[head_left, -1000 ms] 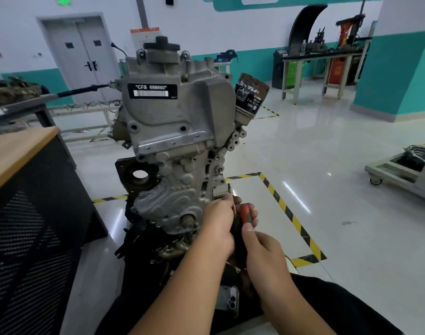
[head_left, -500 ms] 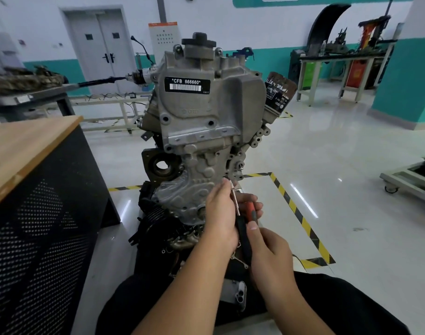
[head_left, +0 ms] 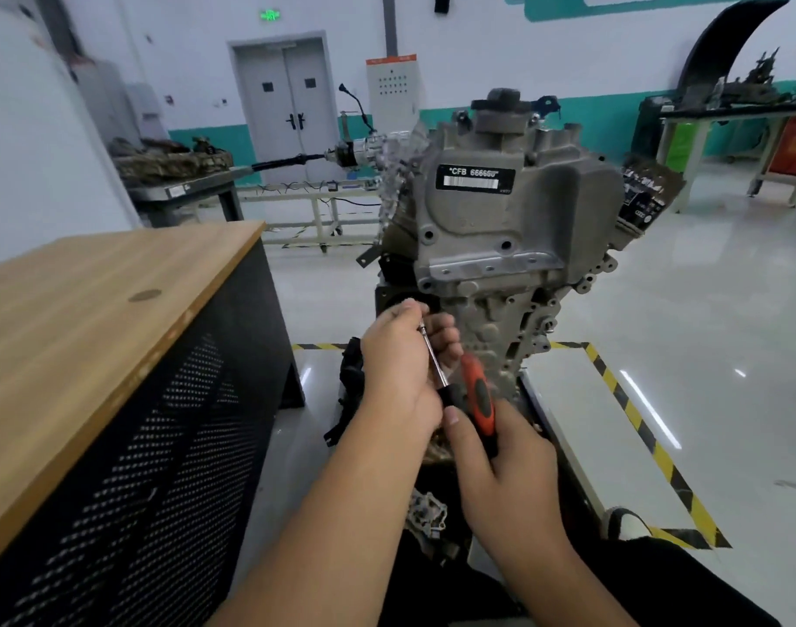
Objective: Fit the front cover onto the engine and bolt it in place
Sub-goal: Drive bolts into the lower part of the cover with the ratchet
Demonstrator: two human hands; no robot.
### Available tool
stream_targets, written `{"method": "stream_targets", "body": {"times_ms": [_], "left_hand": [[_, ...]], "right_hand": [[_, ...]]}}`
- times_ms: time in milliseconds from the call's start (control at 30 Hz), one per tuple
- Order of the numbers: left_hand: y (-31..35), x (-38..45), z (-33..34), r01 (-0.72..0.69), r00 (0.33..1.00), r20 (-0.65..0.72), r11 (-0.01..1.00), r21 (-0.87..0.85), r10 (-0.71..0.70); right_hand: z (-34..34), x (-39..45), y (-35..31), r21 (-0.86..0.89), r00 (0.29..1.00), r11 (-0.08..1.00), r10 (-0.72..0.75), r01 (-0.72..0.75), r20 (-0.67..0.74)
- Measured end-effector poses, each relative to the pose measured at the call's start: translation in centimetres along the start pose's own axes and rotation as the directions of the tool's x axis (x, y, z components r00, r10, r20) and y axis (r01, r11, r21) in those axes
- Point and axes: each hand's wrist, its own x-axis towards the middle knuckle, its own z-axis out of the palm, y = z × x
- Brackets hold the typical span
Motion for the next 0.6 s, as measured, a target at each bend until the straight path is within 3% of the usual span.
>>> {"method": "stream_targets", "body": {"times_ms": [100,167,233,333,433,500,600], "left_hand": [[8.1,1.3,-2.7,-0.162,0.979,-0.13,0.986,-0.046,0.154],[14.2,1.2,-5.0,-0.273,0.943,-0.156,0.951,0.148,0.295],[19.6,0.2,-7.5,-0.325,0.899,-0.129,0.833,0.447,0.419],[25.7,-3.1,-13.3,-0.223,0.827,-0.105,0.492,0.842,0.553],[28.4,-7.6,-21.3,-0.003,0.813,-0.136,0.238,0.971,0.566],[28.3,-10.2,-26.5,0.04,0.791,-0.16,0.21,0.977,0.59],[27.2,-12.3,-32.3,0.055,0.726,-0.173,0.194,0.979,0.665]], "right_hand": [[3.7,-1.0,-3.2,0.032,0.995,0.998,-0.059,0.057,0.077],[6.6,-2.1,-6.0,0.188,0.992,0.982,-0.022,-0.001,0.12],[9.7,-2.5,-9.6,0.318,0.981,0.943,0.033,-0.094,0.192],[15.0,-2.4,-15.4,0.339,0.91,0.902,0.119,-0.266,0.398],[20.1,-3.2,-19.9,0.312,0.759,0.796,0.26,-0.519,0.597],[23.1,-4.4,-22.0,0.26,0.711,0.795,0.279,-0.548,0.645],[26.7,-6.5,-23.9,0.154,0.747,0.901,0.23,-0.406,0.624]]}}
